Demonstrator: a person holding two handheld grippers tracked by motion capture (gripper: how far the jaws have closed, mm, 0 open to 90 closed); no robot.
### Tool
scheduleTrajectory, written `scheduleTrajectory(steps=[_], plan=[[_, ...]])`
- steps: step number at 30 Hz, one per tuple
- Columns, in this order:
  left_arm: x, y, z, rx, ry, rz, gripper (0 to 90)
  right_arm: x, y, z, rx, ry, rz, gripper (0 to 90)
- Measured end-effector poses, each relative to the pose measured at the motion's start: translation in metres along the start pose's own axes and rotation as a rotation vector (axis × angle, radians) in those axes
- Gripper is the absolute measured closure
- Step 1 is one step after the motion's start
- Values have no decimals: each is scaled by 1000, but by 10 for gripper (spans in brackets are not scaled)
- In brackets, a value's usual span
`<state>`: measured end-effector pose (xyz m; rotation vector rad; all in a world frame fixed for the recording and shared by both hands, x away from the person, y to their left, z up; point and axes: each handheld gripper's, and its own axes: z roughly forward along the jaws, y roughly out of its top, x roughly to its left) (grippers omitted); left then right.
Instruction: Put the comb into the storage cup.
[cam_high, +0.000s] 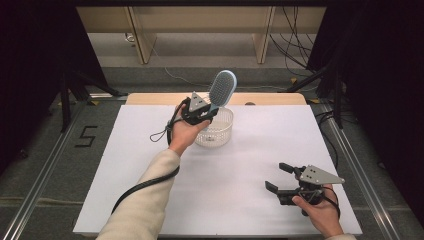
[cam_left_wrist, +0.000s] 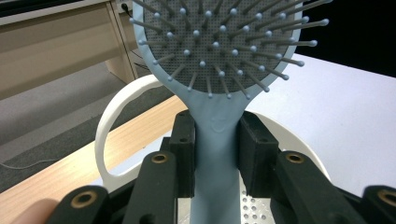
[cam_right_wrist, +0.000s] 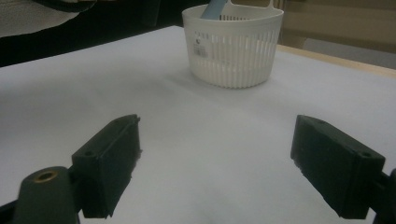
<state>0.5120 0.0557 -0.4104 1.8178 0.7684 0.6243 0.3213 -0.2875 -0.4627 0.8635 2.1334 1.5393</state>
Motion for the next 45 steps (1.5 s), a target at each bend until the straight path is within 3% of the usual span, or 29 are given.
scheduleTrajectory(steps=[18, 23, 26, 27, 34, 45], plan=[[2, -7, 5, 19, -1, -11, 692, 0, 0, 0, 0, 0, 1, 165], [3, -9, 7, 55, 8, -12, 679, 0, 0, 0, 0, 0, 2, 165], [5, -10, 7, 97, -8, -51, 605, 0, 0, 0, -2, -2, 1, 165], [5, -11, 8, 115, -9, -39, 535, 0, 0, 0, -1, -2, 1, 165], [6, -7, -4, 110, 6, -6, 348, 0, 0, 0, -1, -2, 0, 165], [7, 4, -36, 113, -5, -28, 147, 1, 0, 0, 4, -7, -1, 165]])
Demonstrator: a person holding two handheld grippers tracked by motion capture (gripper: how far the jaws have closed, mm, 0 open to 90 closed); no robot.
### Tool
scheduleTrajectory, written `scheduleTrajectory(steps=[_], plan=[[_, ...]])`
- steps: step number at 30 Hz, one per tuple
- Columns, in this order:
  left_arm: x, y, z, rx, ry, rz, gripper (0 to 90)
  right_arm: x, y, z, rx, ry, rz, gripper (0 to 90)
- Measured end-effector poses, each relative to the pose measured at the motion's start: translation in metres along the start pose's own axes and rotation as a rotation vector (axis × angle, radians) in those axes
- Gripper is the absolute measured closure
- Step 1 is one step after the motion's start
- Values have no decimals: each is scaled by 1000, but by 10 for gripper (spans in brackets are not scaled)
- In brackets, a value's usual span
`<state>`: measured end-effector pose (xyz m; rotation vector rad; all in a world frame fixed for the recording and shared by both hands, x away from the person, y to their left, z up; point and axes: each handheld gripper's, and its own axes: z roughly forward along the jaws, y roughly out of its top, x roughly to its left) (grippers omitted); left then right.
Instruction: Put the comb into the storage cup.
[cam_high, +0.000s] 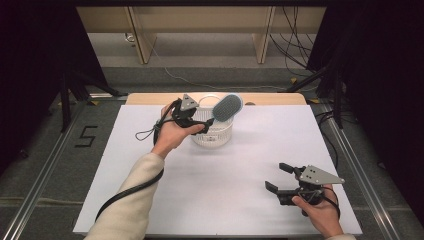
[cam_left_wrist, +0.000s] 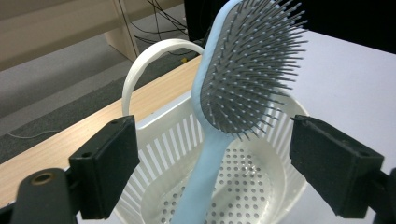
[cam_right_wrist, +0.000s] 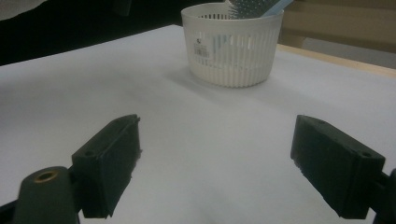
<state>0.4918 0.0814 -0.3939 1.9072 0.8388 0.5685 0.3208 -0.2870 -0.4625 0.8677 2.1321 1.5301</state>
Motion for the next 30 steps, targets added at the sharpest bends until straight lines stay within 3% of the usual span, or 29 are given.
scheduleTrajectory(steps=[4, 10, 30], plan=[[-1, 1, -10, 0, -11, -13, 82, 0, 0, 0, 2, -1, 1, 165], [0, -5, -22, 23, 17, -9, 0, 0, 0, 0, 0, -2, 0, 165], [11, -28, -54, 34, 45, -44, 0, -1, 0, 0, 2, -9, 10, 165]])
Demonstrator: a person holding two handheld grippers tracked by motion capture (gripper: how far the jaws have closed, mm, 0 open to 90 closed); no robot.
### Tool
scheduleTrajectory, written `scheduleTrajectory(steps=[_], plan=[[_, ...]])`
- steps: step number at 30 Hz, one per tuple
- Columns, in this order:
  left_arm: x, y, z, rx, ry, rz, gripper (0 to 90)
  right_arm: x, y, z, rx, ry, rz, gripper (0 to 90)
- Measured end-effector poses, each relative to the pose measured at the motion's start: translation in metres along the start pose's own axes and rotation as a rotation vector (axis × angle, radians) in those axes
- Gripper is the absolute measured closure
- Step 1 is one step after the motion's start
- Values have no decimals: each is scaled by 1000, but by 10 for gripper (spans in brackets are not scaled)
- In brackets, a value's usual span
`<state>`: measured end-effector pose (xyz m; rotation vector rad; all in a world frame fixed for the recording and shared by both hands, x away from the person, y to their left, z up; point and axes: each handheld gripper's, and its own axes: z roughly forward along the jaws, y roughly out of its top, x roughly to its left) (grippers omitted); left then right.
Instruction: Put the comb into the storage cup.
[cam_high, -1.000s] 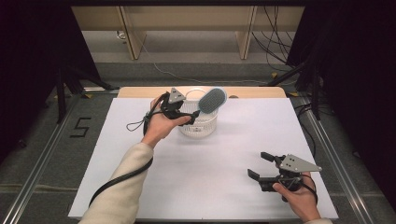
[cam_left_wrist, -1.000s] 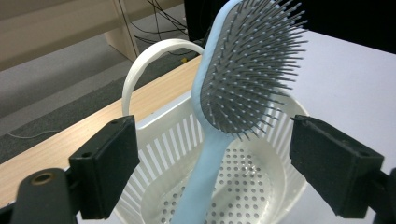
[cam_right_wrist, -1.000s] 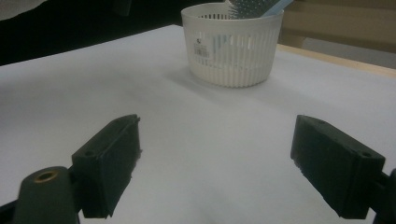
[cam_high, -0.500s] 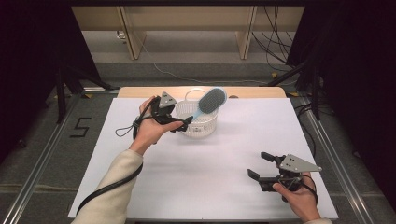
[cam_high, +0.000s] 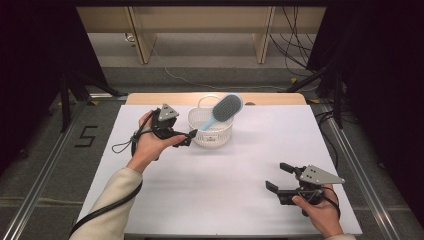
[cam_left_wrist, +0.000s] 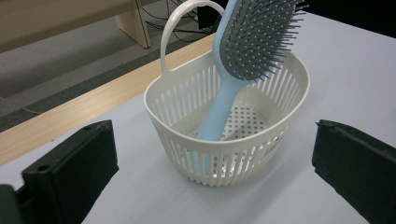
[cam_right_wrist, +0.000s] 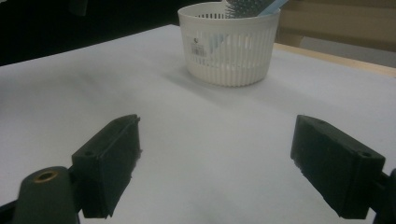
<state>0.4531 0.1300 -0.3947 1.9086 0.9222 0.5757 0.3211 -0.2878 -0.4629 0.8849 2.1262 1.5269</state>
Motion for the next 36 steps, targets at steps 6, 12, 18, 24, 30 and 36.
scheduleTrajectory(steps=[6, 12, 18, 24, 30, 36], plan=[[3, -7, -9, -10, 6, -10, 0, 0, 0, 0, 0, 0, 1, 165], [2, -12, -15, -9, -4, -6, 0, -1, 0, 0, -3, -1, 2, 165], [2, -19, -25, -16, -12, -10, 0, 0, 0, 0, -2, -2, 2, 165], [3, -28, -29, -3, -22, -12, 0, 0, 0, 0, 1, -3, 2, 164], [2, -35, -34, -1, -18, -4, 0, 0, 0, 0, 1, -5, 2, 164], [1, -46, -40, 8, -19, 5, 0, 0, 0, 0, 2, -4, 2, 164]])
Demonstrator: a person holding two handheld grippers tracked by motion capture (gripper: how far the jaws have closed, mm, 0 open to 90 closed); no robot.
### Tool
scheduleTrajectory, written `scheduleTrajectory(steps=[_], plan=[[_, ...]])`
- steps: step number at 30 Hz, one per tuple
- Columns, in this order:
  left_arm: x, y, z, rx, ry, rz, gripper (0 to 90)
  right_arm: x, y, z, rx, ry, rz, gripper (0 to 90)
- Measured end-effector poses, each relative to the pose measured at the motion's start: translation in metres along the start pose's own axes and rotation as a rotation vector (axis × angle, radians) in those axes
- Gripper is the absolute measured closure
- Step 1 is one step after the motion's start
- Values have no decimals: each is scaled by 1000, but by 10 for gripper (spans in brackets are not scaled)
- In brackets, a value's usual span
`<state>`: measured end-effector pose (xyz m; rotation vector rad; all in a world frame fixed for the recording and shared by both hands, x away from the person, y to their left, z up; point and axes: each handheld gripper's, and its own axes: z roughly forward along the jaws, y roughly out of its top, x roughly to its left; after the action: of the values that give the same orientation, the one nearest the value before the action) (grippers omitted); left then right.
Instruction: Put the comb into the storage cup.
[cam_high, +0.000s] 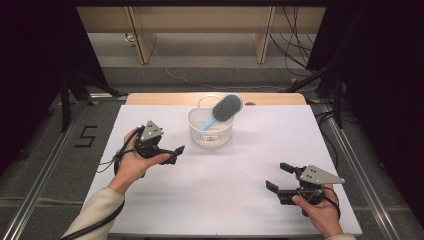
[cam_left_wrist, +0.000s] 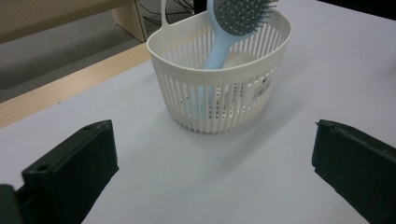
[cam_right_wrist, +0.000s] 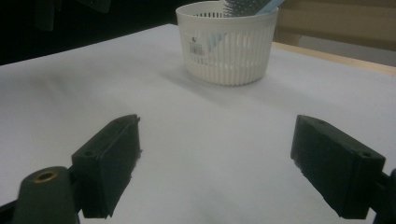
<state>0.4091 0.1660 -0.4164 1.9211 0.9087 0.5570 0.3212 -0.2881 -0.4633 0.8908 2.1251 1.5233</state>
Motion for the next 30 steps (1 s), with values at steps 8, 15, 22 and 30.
scheduleTrajectory(steps=[8, 15, 22, 30], plan=[[-1, -15, -7, -1, 7, 0, 0, 0, 0, 0, 0, -2, 1, 164], [-1, -29, -12, 9, 3, -4, 0, 0, 0, 0, 0, -2, 0, 164], [-3, -44, -17, 27, 6, 2, 0, 0, 0, 0, 1, -2, -1, 164], [-1, -55, -26, 32, 6, -9, 0, 0, 0, 0, -2, 0, -3, 164]])
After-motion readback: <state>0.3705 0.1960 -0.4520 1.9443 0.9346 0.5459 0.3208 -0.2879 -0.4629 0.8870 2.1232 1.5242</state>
